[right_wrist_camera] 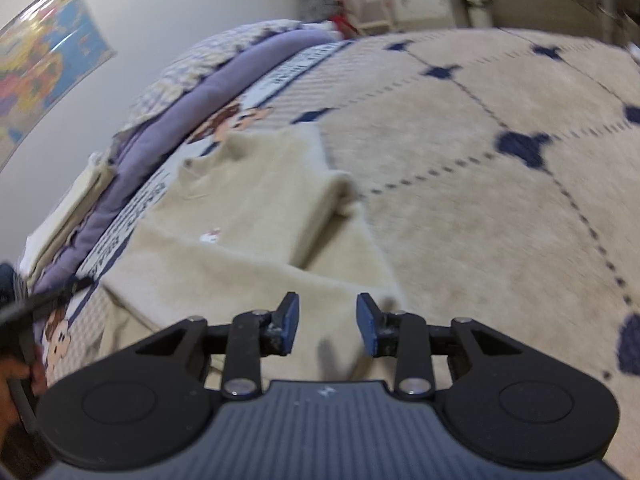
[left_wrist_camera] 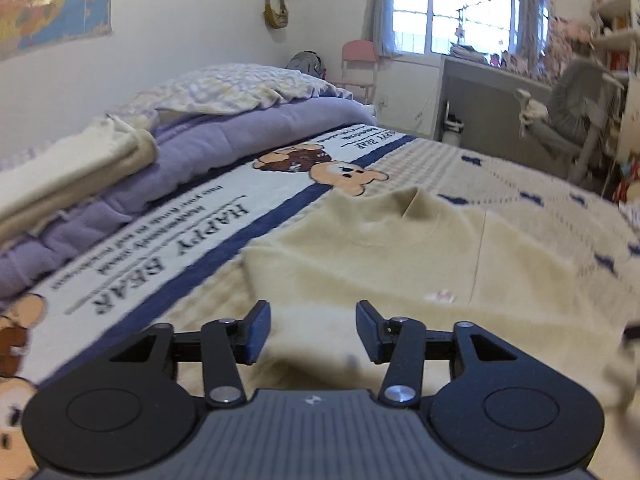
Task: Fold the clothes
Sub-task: 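Release the folded side with the right gripper and pull back, then move both grippers to the sweater hem and close them on it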
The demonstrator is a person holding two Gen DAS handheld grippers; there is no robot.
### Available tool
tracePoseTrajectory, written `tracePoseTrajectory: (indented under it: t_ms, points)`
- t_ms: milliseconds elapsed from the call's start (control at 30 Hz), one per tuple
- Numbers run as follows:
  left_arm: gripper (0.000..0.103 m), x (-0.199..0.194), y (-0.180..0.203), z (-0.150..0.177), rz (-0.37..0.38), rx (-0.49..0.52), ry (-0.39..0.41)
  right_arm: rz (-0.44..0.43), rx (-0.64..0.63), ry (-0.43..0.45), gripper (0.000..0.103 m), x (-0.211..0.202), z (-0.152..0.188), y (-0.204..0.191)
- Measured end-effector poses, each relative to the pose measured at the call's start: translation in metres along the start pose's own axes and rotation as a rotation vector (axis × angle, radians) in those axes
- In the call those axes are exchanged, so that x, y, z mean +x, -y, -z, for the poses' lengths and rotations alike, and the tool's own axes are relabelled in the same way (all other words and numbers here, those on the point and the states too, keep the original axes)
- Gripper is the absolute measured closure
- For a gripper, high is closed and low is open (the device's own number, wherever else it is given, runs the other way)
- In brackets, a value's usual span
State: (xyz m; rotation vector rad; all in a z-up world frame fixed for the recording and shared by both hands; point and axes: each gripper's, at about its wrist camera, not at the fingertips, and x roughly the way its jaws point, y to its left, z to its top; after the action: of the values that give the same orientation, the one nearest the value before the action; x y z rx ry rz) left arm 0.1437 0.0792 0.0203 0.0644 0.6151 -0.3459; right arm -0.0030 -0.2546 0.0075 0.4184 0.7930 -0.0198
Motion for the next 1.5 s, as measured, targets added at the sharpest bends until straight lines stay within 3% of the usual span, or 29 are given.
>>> tracePoseTrajectory:
  t_ms: [267, 400, 567, 633, 700, 767, 800, 867, 1067, 1233, 1500]
  points:
    - [0.092, 0.035, -0.017, 0.036, -0.063, -0.081, -0.096, 0.025, -0.142, 0.021, 0.070, 0.025, 0.010, -0.024]
    - [0.095, 0.032, -0.024, 0.054, -0.054, -0.088, -0.069, 0.068, -0.146, -0.003, 0.073, 0.037, 0.019, -0.010]
    - [0.096, 0.033, -0.024, 0.058, -0.066, -0.114, -0.056, 0.028, -0.102, -0.002, 0.081, 0.038, 0.028, 0.012]
    - [0.090, 0.027, -0.022, 0.051, -0.059, -0.141, -0.071, 0.025, -0.102, -0.010, 0.079, 0.039, 0.026, 0.012]
    - [0.076, 0.016, -0.020, 0.045, -0.050, -0.166, -0.085, 0.006, -0.082, -0.038, 0.070, 0.034, 0.018, 0.010]
    - [0.047, -0.004, -0.013, 0.040, -0.054, -0.175, -0.077, -0.021, -0.057, -0.056, 0.061, 0.026, 0.013, 0.009]
    - [0.043, -0.012, -0.009, 0.040, -0.063, -0.167, -0.076, -0.033, -0.049, -0.059, 0.059, 0.020, 0.011, 0.010]
    - [0.042, -0.028, -0.005, 0.042, -0.063, -0.161, -0.080, -0.038, -0.061, -0.063, 0.054, 0.011, 0.009, 0.011]
    - [0.037, -0.061, -0.003, 0.059, -0.079, -0.203, -0.171, 0.010, -0.073, -0.104, 0.053, -0.014, 0.015, 0.024]
    - [0.032, -0.083, -0.007, 0.080, -0.106, -0.284, -0.300, 0.039, -0.050, -0.157, 0.051, -0.029, 0.026, 0.040]
    - [0.028, -0.111, -0.020, 0.120, 0.030, -0.460, -0.431, 0.066, 0.003, -0.255, 0.050, -0.041, 0.054, 0.063]
